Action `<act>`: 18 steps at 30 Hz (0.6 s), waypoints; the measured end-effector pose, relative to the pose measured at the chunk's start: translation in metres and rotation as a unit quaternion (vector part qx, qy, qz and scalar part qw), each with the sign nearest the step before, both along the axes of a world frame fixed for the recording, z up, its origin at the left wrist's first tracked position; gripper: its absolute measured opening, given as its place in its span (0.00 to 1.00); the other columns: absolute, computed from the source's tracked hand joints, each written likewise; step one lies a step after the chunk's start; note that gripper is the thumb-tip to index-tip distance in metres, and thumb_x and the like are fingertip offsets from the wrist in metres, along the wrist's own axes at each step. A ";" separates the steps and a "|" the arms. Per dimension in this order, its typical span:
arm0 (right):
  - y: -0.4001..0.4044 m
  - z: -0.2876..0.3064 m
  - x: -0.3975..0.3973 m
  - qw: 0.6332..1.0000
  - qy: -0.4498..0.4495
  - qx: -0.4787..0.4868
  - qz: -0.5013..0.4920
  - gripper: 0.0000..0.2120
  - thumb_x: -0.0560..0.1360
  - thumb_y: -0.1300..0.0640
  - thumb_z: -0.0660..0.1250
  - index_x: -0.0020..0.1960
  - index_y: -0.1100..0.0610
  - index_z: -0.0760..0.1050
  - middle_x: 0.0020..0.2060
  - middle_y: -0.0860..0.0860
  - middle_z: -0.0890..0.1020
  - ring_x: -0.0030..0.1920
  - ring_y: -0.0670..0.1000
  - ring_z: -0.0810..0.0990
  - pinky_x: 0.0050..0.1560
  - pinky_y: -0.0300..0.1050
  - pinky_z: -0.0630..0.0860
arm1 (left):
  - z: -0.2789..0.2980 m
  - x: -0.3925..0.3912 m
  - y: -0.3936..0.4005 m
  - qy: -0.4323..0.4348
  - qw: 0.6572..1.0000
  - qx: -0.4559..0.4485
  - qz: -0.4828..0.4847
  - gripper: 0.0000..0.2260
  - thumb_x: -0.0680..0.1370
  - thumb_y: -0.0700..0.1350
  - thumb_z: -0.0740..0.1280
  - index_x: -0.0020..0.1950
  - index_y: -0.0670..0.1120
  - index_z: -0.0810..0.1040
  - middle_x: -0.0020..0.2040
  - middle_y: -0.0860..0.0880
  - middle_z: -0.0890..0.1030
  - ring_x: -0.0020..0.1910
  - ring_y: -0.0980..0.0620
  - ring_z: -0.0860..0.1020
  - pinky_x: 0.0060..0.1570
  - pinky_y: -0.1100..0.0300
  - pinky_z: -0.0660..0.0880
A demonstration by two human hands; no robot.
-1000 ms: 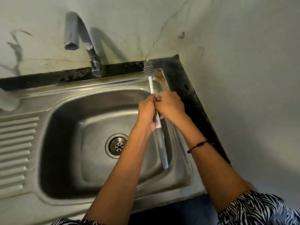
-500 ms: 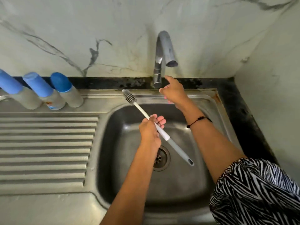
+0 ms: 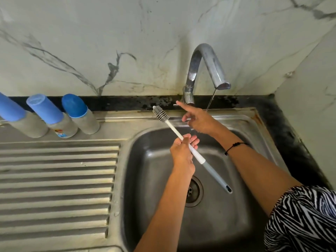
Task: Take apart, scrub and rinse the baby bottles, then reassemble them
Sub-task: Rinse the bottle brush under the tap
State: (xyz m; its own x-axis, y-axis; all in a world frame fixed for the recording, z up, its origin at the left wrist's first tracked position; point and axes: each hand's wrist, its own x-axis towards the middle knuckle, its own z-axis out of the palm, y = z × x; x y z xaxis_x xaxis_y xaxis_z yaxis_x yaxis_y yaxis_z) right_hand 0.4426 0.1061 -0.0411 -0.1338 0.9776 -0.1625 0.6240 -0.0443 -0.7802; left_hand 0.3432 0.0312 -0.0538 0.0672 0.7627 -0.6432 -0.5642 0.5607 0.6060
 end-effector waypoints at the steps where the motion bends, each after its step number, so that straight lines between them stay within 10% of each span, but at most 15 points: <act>1: -0.001 0.003 0.001 1.000 -0.001 -0.008 0.012 0.38 0.73 0.75 0.60 0.74 0.44 0.59 0.44 0.54 0.77 0.37 0.42 0.75 0.33 0.28 0.71 | -0.001 0.002 0.002 0.000 1.000 0.003 0.001 0.05 0.81 0.37 0.60 0.48 0.43 0.74 0.43 0.44 0.81 0.43 0.49 0.81 0.47 0.60 0.75; 5: -0.021 0.004 0.005 0.996 0.077 -0.038 0.003 0.33 0.76 0.65 0.64 0.74 0.44 0.57 0.43 0.56 0.80 0.36 0.48 0.78 0.36 0.37 0.76 | -0.002 0.016 0.004 -0.012 1.000 0.013 0.005 0.06 0.80 0.36 0.60 0.46 0.43 0.75 0.39 0.46 0.80 0.37 0.51 0.79 0.41 0.62 0.75; 9: -0.063 -0.015 0.011 0.988 0.115 -0.063 -0.077 0.10 0.79 0.56 0.61 0.58 0.57 0.76 0.41 0.56 0.81 0.38 0.50 0.78 0.39 0.43 0.75 | 0.002 0.021 0.007 -0.043 0.997 0.020 0.056 0.09 0.80 0.34 0.58 0.43 0.42 0.74 0.33 0.47 0.73 0.28 0.55 0.71 0.29 0.63 0.72; 15: -0.081 -0.029 0.021 0.993 0.044 -0.093 -0.052 0.08 0.78 0.55 0.63 0.44 0.57 0.78 0.38 0.56 0.83 0.37 0.49 0.80 0.48 0.49 0.78 | 0.005 0.017 0.016 -0.075 0.983 0.048 0.158 0.07 0.80 0.34 0.59 0.47 0.42 0.75 0.38 0.47 0.75 0.35 0.54 0.74 0.41 0.63 0.74; 18: -0.072 -0.022 0.019 0.996 0.026 -0.065 -0.056 0.09 0.76 0.56 0.65 0.41 0.60 0.78 0.36 0.58 0.82 0.35 0.50 0.78 0.44 0.51 0.77 | 0.005 0.021 0.010 -0.018 0.993 0.074 0.090 0.06 0.81 0.35 0.58 0.52 0.42 0.72 0.40 0.47 0.78 0.32 0.55 0.77 0.30 0.61 0.73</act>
